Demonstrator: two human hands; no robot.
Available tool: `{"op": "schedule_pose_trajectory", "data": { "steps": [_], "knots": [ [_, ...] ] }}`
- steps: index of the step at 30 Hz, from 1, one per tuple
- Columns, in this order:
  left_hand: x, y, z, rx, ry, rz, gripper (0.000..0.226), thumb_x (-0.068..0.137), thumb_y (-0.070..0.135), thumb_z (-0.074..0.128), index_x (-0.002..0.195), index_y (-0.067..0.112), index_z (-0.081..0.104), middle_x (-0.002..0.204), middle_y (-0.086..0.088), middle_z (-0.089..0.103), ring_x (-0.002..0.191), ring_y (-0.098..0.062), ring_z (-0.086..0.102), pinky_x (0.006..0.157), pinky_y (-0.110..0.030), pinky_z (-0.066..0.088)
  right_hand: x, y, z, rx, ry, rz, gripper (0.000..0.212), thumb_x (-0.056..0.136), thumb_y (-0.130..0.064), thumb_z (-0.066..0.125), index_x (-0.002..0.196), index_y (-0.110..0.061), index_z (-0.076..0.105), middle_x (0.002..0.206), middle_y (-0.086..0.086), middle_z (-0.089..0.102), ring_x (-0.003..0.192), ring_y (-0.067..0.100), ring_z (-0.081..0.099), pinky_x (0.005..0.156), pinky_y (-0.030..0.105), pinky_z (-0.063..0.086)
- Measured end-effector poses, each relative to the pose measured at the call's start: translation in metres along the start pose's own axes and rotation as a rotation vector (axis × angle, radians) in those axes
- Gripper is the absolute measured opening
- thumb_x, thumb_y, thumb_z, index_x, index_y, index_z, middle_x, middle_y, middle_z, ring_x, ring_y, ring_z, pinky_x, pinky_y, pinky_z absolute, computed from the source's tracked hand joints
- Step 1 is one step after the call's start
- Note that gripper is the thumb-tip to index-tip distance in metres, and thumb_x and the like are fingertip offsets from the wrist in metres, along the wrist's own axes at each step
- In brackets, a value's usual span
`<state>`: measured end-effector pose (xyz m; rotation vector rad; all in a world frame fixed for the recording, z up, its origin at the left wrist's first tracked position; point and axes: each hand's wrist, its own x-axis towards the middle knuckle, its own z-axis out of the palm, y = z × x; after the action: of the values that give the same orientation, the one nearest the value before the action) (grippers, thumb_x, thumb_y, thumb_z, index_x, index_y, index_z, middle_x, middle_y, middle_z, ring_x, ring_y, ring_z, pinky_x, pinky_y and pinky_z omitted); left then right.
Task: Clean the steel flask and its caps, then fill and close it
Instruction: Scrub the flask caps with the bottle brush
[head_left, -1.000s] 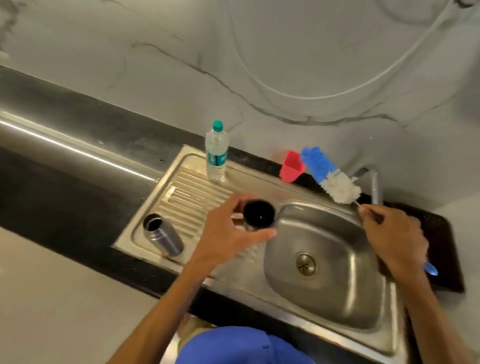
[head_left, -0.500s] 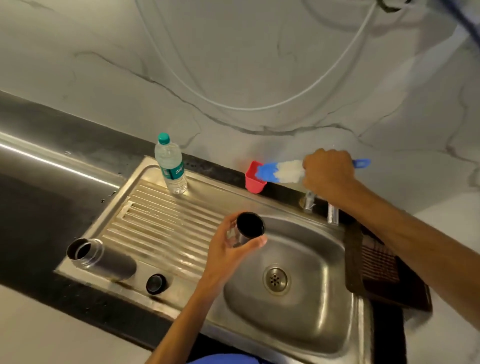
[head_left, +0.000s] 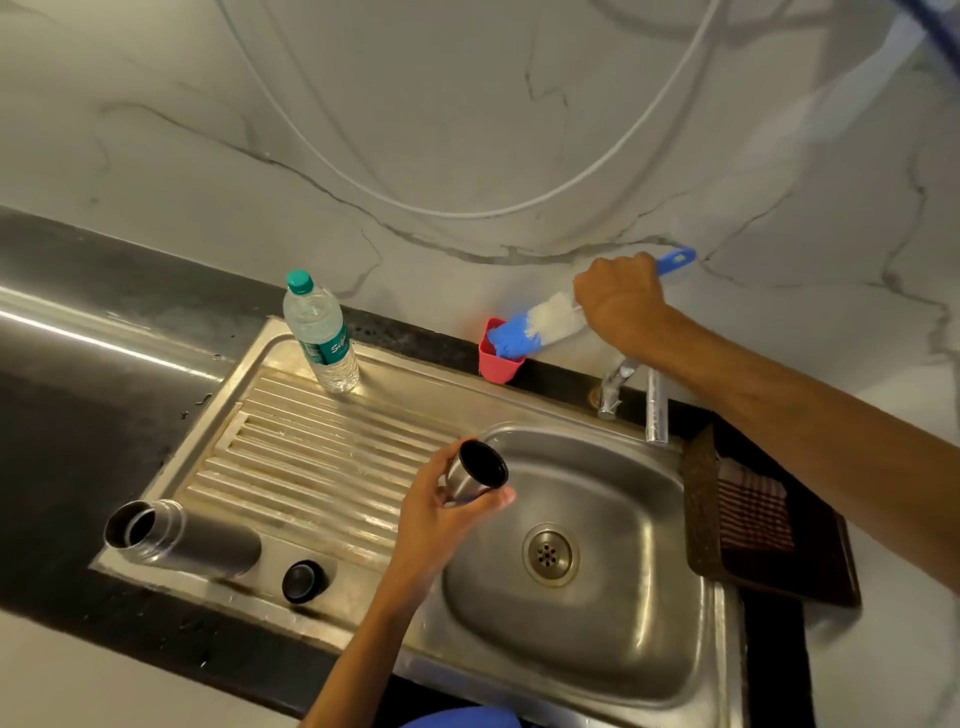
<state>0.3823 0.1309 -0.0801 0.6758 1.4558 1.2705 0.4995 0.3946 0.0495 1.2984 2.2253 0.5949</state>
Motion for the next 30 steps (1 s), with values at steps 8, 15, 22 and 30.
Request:
{"op": "schedule_pose_trajectory", "data": {
  "steps": [8,15,22,30],
  "knots": [
    [0.023,-0.015,-0.010,0.080,0.040,0.030,0.053,0.081,0.018,0.092,0.125,0.036,0.070,0.114,0.005,0.075,0.102,-0.009,0.073,0.079,-0.017,0.056,-0.041,0.072,0.023,0.237,0.095,0.163,0.019,0.103,-0.033,0.061,0.113,-0.025,0.075,0.089,0.001,0.061,0.073,0.019,0.050,0.076,0.037,0.036],
    [0.049,0.002,0.004,-0.105,-0.062,0.017,0.049,0.090,0.031,0.084,0.133,0.025,0.061,0.124,-0.013,0.073,0.116,-0.035,0.072,0.100,-0.045,0.060,-0.137,0.127,0.025,0.600,0.096,0.178,0.026,0.096,-0.056,0.063,0.106,-0.040,0.080,0.092,-0.005,0.076,0.071,0.017,0.056,0.072,0.033,0.047],
    [0.069,0.029,0.046,-0.181,-0.181,-0.045,0.037,0.105,0.050,0.056,0.137,0.033,0.067,0.105,-0.006,0.073,0.074,-0.010,0.062,0.075,-0.027,0.053,-0.216,0.145,0.001,0.843,0.018,0.116,0.009,0.082,-0.067,0.066,0.090,-0.063,0.070,0.093,-0.027,0.074,0.080,0.000,0.066,0.069,0.029,0.053],
    [0.065,0.052,0.064,-0.430,-0.033,-0.237,0.059,0.103,0.068,0.044,0.111,0.016,0.070,0.077,-0.005,0.068,0.054,-0.009,0.059,0.045,-0.018,0.045,-0.242,0.113,0.015,0.462,0.394,-0.039,0.027,0.091,-0.044,0.059,0.106,-0.038,0.081,0.068,-0.012,0.065,0.056,0.012,0.042,0.059,0.027,0.032]
  ]
}}
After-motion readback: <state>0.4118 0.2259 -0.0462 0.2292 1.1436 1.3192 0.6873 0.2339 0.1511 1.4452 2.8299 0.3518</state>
